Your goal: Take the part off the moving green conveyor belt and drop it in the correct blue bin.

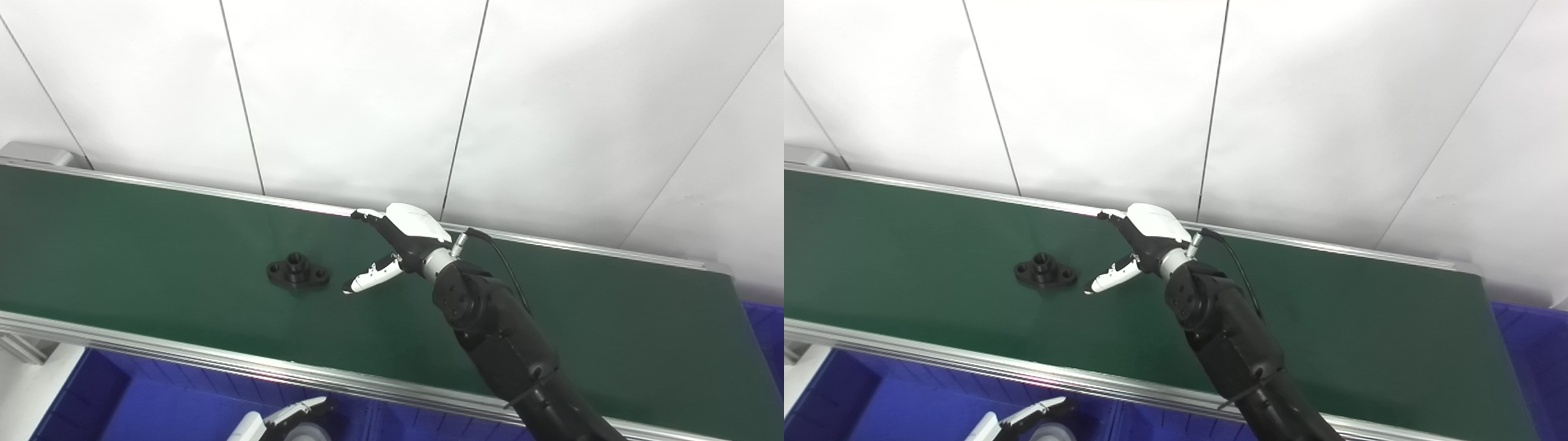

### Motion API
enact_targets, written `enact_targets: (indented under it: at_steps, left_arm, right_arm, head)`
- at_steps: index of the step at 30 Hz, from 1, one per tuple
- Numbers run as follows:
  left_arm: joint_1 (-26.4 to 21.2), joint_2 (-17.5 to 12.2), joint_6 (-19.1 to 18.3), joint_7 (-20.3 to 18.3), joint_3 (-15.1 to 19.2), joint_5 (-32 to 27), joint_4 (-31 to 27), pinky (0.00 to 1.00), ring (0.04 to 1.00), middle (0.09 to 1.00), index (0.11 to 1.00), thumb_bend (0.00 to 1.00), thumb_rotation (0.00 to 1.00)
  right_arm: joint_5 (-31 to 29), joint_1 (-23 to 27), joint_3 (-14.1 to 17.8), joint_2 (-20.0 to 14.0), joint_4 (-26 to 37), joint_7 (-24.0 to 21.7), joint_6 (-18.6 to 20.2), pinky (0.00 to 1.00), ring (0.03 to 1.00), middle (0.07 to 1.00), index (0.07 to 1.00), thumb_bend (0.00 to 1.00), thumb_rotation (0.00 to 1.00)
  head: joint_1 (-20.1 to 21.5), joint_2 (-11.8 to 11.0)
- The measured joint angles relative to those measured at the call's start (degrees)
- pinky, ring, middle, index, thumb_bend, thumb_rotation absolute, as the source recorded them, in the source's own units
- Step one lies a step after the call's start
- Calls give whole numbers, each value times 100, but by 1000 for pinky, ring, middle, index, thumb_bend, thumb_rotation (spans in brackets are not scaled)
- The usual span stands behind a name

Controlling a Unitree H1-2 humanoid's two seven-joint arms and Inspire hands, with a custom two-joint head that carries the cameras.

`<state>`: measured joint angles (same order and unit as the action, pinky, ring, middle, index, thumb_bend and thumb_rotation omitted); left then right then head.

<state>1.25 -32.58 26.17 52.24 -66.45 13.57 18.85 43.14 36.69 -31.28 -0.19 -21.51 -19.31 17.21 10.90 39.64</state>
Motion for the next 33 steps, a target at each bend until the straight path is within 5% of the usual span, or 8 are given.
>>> enact_targets:
  at_steps: [15,33]
  left_arm:
    - [-16,154,0,-61,21,-1,-1,722,781,819,823,761,685]
    - [17,291,0,-352,220,-25,-111,719,780,818,821,764,690]
  right_arm:
    - [9,89,-172,110,-56,-5,-5,774,858,894,911,852,374]
    - [-53,-140,-412,198,-127,260,-108,718,814,861,902,835,343]
  head:
    - [-659,44]
    - [-730,97]
